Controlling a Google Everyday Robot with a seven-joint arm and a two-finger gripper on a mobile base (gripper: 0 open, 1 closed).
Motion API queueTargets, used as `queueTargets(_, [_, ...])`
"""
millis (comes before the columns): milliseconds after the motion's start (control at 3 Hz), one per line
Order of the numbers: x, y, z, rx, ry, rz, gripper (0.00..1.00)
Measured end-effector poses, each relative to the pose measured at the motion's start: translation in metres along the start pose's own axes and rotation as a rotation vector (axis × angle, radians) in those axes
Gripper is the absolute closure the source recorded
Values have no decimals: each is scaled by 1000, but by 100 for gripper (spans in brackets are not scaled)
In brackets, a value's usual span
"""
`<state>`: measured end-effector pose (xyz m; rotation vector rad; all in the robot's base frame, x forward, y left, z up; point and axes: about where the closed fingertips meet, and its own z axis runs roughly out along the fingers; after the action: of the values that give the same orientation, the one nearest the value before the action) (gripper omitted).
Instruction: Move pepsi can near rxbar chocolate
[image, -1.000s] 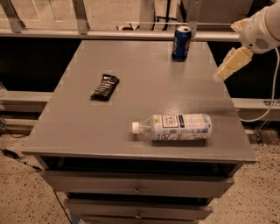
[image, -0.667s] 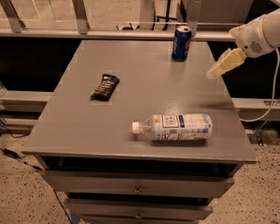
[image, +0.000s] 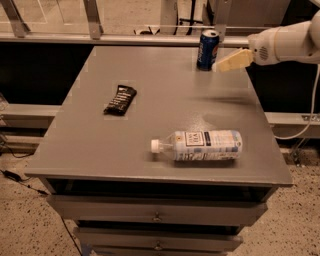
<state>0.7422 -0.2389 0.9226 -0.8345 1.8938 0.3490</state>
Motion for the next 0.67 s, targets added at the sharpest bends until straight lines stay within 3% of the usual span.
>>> queueTargets(333, [-16,-7,34,26,-85,23,0])
queueTargets(667, [-22,-21,70,60,-130,16,0])
